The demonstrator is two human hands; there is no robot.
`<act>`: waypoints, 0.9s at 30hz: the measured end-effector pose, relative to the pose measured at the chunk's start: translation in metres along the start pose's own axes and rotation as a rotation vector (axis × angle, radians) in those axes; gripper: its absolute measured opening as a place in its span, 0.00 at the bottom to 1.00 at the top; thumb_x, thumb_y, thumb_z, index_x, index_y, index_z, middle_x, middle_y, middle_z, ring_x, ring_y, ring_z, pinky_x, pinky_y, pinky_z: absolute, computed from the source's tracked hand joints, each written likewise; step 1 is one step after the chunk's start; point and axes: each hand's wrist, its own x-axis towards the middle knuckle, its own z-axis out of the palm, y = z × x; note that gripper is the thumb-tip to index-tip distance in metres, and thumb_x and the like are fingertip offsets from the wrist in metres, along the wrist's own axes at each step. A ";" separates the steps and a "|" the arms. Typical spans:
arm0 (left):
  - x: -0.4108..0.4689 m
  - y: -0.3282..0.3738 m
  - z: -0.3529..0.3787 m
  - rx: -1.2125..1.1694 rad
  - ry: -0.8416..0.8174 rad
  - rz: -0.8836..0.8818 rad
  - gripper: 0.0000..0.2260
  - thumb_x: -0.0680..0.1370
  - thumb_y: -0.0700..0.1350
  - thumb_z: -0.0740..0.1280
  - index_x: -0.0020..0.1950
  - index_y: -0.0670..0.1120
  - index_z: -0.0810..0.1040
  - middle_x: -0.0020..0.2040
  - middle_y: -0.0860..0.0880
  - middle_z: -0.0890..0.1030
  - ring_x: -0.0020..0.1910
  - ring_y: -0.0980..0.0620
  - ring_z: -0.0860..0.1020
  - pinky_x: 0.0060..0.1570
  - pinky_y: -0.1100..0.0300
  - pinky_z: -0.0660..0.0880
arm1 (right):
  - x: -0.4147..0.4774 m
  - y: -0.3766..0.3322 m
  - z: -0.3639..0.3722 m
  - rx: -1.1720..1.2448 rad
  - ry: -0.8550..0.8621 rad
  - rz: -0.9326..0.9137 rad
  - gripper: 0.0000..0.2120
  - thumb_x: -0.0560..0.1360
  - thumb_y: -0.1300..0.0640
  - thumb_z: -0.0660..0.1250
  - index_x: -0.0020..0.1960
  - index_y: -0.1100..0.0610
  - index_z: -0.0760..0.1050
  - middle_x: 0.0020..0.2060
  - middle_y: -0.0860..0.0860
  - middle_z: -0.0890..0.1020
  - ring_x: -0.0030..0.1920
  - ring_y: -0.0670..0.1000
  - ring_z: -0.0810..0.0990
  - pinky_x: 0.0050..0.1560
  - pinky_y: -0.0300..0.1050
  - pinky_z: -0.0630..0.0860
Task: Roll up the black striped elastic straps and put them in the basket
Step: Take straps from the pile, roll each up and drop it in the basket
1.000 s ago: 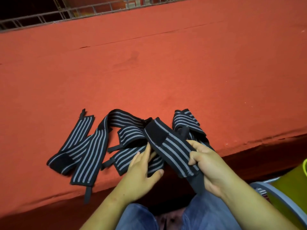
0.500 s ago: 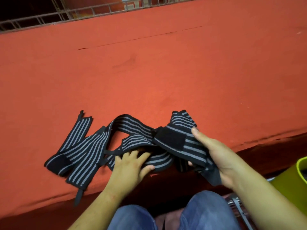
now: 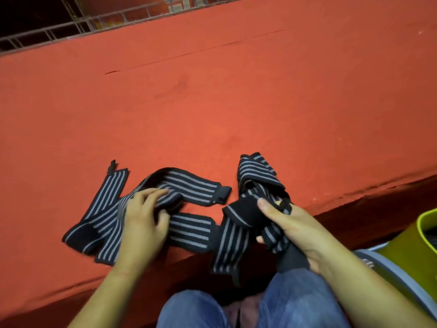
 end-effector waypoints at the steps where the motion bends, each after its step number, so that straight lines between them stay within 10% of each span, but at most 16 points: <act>1: -0.008 0.026 0.002 -0.115 -0.015 0.054 0.19 0.76 0.43 0.65 0.67 0.48 0.77 0.63 0.50 0.76 0.64 0.50 0.74 0.69 0.60 0.66 | 0.001 0.002 0.004 -0.018 0.001 -0.007 0.22 0.66 0.44 0.78 0.55 0.56 0.86 0.51 0.56 0.89 0.48 0.55 0.88 0.53 0.57 0.84; 8: -0.044 0.081 0.060 -0.231 -0.415 -0.018 0.44 0.75 0.64 0.69 0.84 0.51 0.52 0.74 0.60 0.63 0.75 0.61 0.61 0.75 0.61 0.60 | -0.001 0.003 0.018 -0.016 0.006 0.019 0.09 0.80 0.56 0.70 0.55 0.59 0.86 0.49 0.57 0.89 0.52 0.57 0.89 0.63 0.56 0.81; 14: -0.032 0.063 0.062 -0.262 -0.404 0.002 0.20 0.76 0.53 0.73 0.66 0.52 0.79 0.65 0.58 0.75 0.68 0.59 0.72 0.70 0.59 0.68 | -0.029 -0.009 0.006 0.150 -0.225 0.009 0.07 0.62 0.64 0.73 0.39 0.58 0.87 0.38 0.67 0.85 0.32 0.61 0.86 0.30 0.50 0.83; 19: -0.027 0.059 0.040 -0.433 -0.361 -0.034 0.16 0.77 0.37 0.71 0.61 0.54 0.81 0.63 0.60 0.80 0.66 0.63 0.76 0.66 0.68 0.69 | -0.040 -0.001 0.002 0.106 -0.438 -0.043 0.21 0.56 0.57 0.72 0.48 0.56 0.87 0.45 0.62 0.83 0.45 0.61 0.83 0.49 0.52 0.79; 23: -0.029 0.050 0.039 -0.303 -0.613 -0.036 0.26 0.78 0.59 0.65 0.76 0.67 0.66 0.80 0.56 0.63 0.81 0.56 0.56 0.79 0.59 0.55 | -0.046 0.011 0.007 0.059 -0.521 -0.020 0.33 0.54 0.58 0.73 0.58 0.69 0.79 0.43 0.62 0.81 0.46 0.60 0.81 0.51 0.51 0.77; 27: -0.016 0.024 0.065 -0.084 -0.881 -0.113 0.28 0.71 0.70 0.59 0.67 0.78 0.50 0.78 0.61 0.47 0.81 0.54 0.41 0.80 0.55 0.46 | -0.048 0.003 0.035 -0.088 -0.506 -0.049 0.23 0.59 0.60 0.77 0.42 0.69 0.67 0.34 0.54 0.75 0.35 0.51 0.77 0.41 0.44 0.74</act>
